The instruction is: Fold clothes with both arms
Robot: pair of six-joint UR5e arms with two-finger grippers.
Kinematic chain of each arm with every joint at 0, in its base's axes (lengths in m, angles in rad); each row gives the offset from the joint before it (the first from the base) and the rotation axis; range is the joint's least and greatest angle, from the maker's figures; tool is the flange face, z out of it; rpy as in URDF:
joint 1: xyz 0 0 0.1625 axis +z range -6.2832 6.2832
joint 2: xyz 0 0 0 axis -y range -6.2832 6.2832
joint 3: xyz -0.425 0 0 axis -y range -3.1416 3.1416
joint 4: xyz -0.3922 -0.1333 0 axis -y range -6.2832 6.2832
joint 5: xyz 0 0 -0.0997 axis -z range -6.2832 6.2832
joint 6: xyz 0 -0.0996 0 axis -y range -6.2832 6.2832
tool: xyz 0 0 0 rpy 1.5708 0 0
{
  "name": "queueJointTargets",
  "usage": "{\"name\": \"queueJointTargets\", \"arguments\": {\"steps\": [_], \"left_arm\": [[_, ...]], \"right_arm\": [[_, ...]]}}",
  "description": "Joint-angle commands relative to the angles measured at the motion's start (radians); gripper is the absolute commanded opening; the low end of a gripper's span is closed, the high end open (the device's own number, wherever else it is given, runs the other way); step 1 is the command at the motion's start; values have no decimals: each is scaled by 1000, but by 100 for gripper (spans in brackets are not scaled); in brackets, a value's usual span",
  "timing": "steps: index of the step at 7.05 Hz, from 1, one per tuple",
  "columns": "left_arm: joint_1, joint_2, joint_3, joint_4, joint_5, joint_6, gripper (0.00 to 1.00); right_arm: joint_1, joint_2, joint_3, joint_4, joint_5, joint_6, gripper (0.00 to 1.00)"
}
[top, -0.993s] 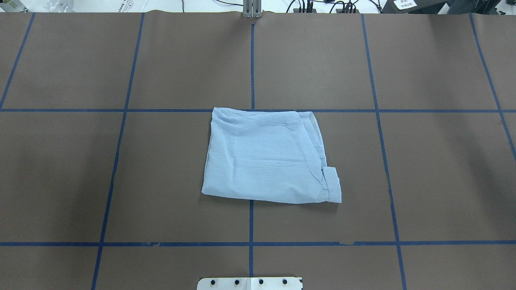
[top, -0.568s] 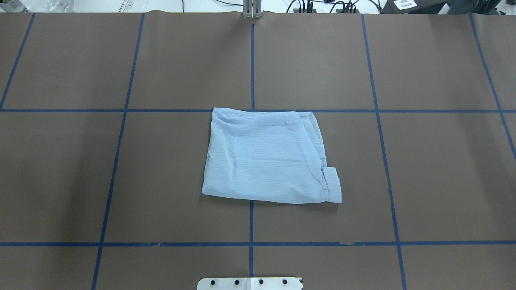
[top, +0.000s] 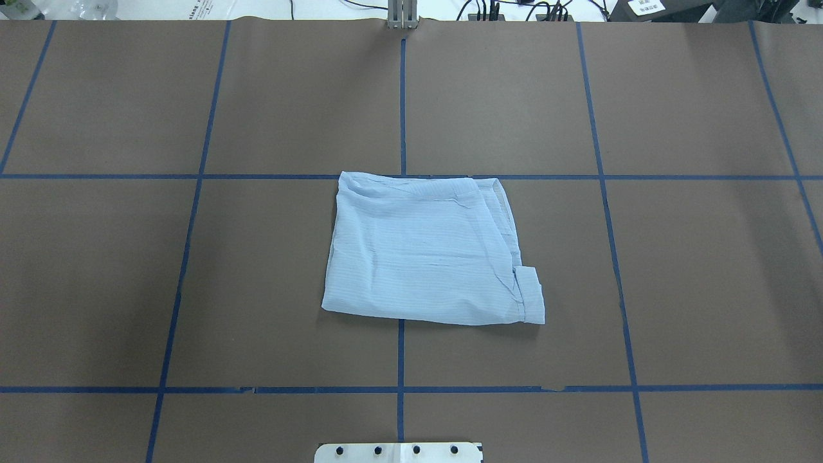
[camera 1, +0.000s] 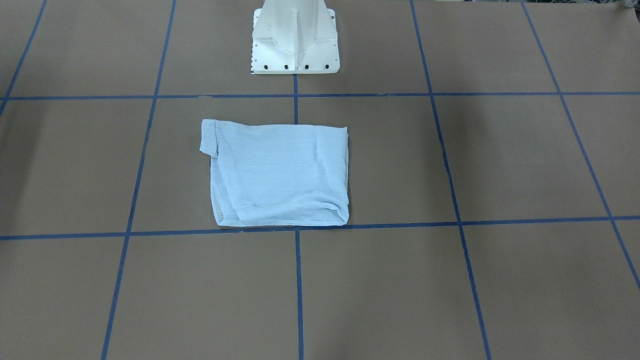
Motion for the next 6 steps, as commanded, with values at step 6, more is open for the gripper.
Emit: {"name": "queueJointTargets", "arguments": {"steps": [6], "left_arm": [[8, 21, -13, 50, -51, -10, 100]], "right_arm": [[0, -78, 83, -15, 48, 50, 100]]}}
